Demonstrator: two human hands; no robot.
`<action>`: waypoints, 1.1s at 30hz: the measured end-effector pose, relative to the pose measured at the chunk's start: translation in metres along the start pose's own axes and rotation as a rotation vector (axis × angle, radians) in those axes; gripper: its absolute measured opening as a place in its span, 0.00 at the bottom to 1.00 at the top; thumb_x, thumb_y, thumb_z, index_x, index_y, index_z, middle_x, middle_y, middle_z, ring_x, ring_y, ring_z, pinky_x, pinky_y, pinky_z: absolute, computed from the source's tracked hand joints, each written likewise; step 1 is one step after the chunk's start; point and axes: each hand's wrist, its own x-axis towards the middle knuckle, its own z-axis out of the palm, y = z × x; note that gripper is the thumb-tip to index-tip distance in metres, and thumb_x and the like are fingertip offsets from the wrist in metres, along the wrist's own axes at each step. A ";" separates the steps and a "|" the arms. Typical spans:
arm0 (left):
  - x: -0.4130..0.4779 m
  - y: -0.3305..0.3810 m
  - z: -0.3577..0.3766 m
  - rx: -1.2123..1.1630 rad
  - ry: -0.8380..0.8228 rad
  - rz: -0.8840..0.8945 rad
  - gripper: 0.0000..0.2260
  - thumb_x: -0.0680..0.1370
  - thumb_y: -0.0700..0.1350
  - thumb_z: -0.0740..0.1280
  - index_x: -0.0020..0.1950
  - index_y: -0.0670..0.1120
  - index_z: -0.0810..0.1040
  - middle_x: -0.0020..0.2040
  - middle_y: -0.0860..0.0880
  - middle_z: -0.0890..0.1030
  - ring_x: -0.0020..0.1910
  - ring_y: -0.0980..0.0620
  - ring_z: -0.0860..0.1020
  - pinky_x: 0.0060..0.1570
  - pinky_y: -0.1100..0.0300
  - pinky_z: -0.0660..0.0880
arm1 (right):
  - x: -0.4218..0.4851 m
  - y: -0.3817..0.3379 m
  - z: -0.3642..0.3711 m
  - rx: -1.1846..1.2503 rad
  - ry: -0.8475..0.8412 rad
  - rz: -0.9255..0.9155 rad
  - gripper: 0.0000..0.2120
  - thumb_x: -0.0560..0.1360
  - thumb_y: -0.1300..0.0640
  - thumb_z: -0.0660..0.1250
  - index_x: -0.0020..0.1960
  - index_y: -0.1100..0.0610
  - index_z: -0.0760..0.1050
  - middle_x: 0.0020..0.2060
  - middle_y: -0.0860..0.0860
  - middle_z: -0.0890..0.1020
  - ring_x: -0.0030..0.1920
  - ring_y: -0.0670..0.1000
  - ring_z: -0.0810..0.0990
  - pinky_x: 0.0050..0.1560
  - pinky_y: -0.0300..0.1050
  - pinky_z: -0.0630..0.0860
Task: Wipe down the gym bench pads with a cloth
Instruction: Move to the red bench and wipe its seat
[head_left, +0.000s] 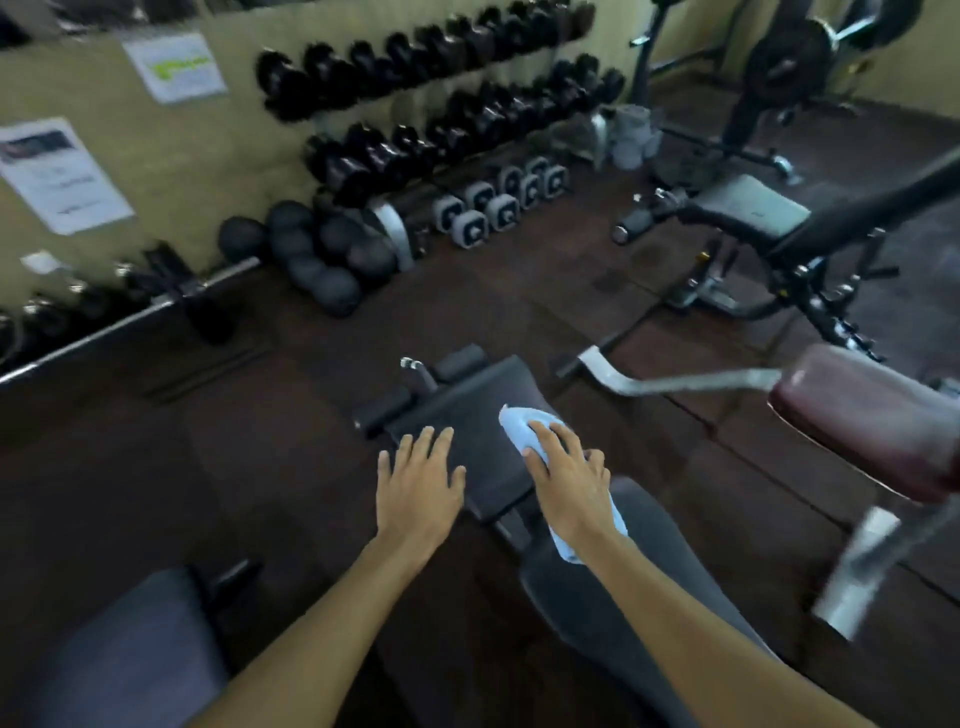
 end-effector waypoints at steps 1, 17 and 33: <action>0.007 -0.022 -0.016 -0.011 0.027 -0.040 0.25 0.83 0.54 0.55 0.79 0.53 0.55 0.80 0.52 0.56 0.79 0.49 0.52 0.77 0.47 0.50 | 0.012 -0.028 0.006 0.000 -0.024 -0.033 0.21 0.83 0.45 0.49 0.76 0.42 0.58 0.75 0.44 0.61 0.64 0.60 0.65 0.67 0.55 0.62; 0.195 -0.286 -0.156 -0.082 0.156 -0.437 0.24 0.82 0.51 0.58 0.77 0.52 0.59 0.77 0.51 0.62 0.76 0.49 0.60 0.75 0.47 0.54 | 0.242 -0.351 0.129 0.047 -0.220 -0.339 0.21 0.83 0.45 0.52 0.75 0.43 0.61 0.74 0.44 0.63 0.66 0.62 0.65 0.67 0.57 0.62; 0.532 -0.485 -0.271 -0.097 0.155 -0.388 0.24 0.81 0.52 0.59 0.77 0.53 0.61 0.76 0.52 0.64 0.75 0.49 0.62 0.75 0.48 0.55 | 0.547 -0.585 0.222 0.107 -0.227 -0.283 0.21 0.83 0.45 0.51 0.76 0.43 0.60 0.75 0.44 0.63 0.67 0.60 0.65 0.67 0.54 0.61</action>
